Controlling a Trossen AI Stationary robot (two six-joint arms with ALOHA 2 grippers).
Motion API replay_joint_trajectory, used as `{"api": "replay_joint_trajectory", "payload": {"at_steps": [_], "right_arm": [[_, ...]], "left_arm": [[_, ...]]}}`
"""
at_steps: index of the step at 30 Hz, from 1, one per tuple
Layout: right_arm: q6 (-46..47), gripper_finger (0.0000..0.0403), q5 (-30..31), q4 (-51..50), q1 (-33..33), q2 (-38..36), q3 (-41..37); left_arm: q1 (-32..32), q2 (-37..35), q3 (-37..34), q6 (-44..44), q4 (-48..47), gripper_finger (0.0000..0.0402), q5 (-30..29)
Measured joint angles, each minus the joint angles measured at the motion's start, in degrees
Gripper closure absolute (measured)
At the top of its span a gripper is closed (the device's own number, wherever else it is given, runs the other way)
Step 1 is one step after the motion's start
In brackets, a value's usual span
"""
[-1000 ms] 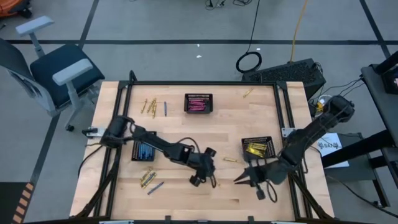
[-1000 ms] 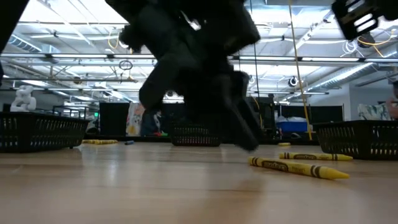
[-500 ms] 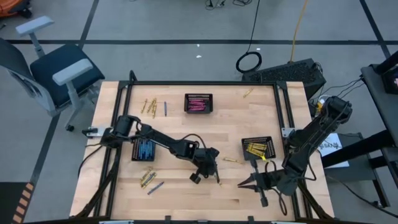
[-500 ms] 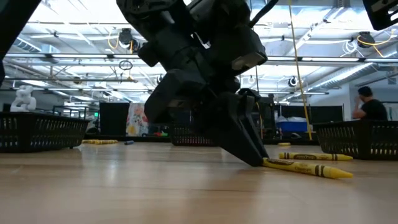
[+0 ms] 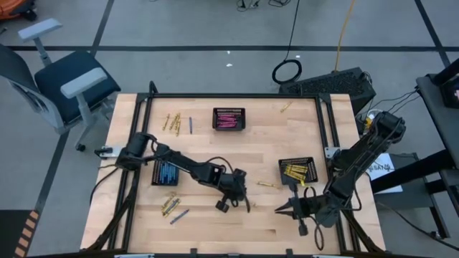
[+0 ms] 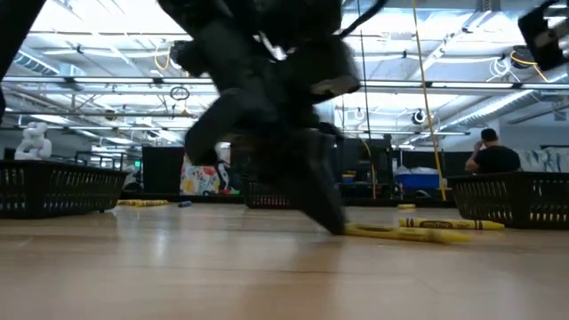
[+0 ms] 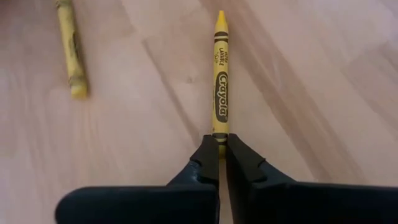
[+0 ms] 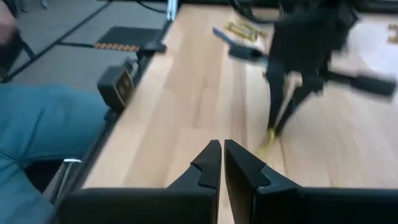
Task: Sort crayons
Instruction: Put the yellow crayon into the bottom right black bin
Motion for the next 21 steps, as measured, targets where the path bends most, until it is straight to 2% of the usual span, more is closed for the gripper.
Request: {"api": "replay_joint_trajectory", "payload": {"at_steps": [3, 6, 10, 12, 15, 17, 21], "right_arm": [[2.8, 0.0397, 0.0, 2.1, 0.0, 1.2, -2.7], [4.3, 0.0397, 0.3, 11.4, -0.1, 3.4, -7.6], [1.5, 0.0396, 3.4, 28.4, -0.5, 7.6, -13.1], [-2.4, 0.0395, 4.7, 36.2, -0.8, 9.5, -14.2], [-10.2, 0.0385, 4.8, 45.9, -2.5, 11.9, -14.2], [-14.2, 0.0373, 4.8, 50.6, -4.0, 12.6, -14.1], [-19.0, 0.0339, 4.5, 51.9, -5.8, 13.0, -13.0]], "left_arm": [[-0.8, -4.3, -5.1, -3.3, 0.8, 0.0400, -2.4], [-1.5, -8.9, -13.0, -7.2, 11.6, 0.0401, -4.2], [-2.3, -12.9, -24.5, -10.7, 35.8, 0.0398, -5.6], [-2.5, -13.1, -28.4, -12.0, 49.8, 0.0398, -6.2], [-2.9, -12.7, -32.1, -12.1, 64.5, 0.0398, -6.6], [-2.9, -12.2, -32.6, -12.1, 69.8, 0.0399, -7.5], [-2.9, -12.1, -32.5, -12.0, 70.3, 0.0400, -7.9]]}}
